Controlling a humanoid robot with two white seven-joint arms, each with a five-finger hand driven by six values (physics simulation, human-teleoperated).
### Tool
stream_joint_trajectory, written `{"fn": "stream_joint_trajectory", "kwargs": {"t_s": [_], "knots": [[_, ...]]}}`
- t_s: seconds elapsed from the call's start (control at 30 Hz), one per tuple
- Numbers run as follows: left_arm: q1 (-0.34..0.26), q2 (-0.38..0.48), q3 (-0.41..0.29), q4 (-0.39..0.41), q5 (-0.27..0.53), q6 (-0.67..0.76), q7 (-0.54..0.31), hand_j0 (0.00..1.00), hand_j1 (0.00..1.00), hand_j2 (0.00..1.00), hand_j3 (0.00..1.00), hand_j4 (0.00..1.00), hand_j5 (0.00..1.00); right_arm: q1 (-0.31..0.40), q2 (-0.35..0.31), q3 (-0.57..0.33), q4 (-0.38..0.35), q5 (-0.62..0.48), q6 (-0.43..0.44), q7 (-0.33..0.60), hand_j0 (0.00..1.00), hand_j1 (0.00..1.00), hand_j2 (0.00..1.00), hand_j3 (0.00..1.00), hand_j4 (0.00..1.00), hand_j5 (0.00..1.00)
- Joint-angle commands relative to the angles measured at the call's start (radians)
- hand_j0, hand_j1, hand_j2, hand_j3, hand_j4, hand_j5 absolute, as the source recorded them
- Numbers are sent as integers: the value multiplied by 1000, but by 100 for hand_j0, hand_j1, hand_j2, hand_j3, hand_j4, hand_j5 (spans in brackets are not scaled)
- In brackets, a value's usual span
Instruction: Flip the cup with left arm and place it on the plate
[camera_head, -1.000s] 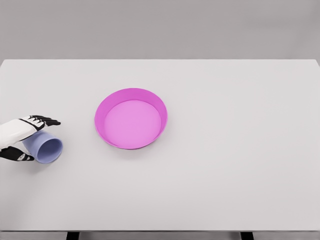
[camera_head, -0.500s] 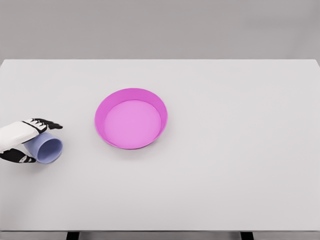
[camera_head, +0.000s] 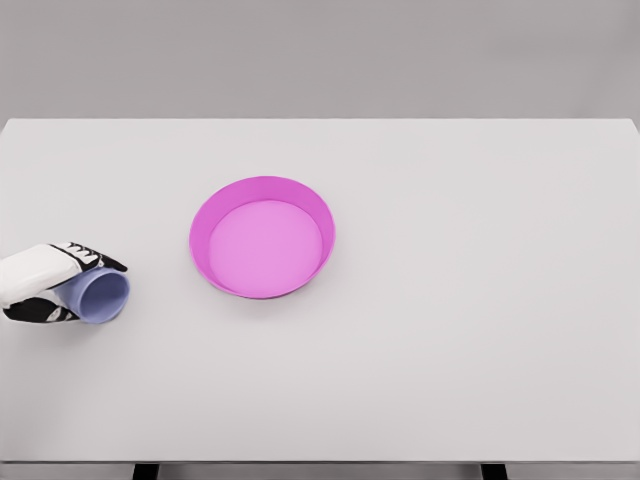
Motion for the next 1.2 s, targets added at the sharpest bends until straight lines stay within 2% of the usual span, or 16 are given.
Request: {"fn": "stream_joint_trajectory", "kwargs": {"t_s": [0.0, 0.1, 0.43, 1.17], "knots": [[-2, 0, 3, -3, 7, -1, 0, 76, 76, 76, 76, 76, 76, 0, 0, 0, 1, 0, 0, 0, 100, 100, 100, 100, 100, 100], [-5, -3, 6, -5, 13, -4, 0, 76, 76, 76, 76, 76, 76, 0, 0, 0, 1, 0, 0, 0, 100, 100, 100, 100, 100, 100], [-6, -12, 9, -21, 199, -7, 11, 78, 78, 78, 78, 78, 78, 0, 0, 0, 1, 0, 0, 0, 100, 100, 100, 100, 100, 100], [-20, -75, 44, -75, 449, -9, 11, 78, 78, 78, 78, 78, 78, 0, 0, 0, 1, 0, 0, 0, 100, 100, 100, 100, 100, 100]]}}
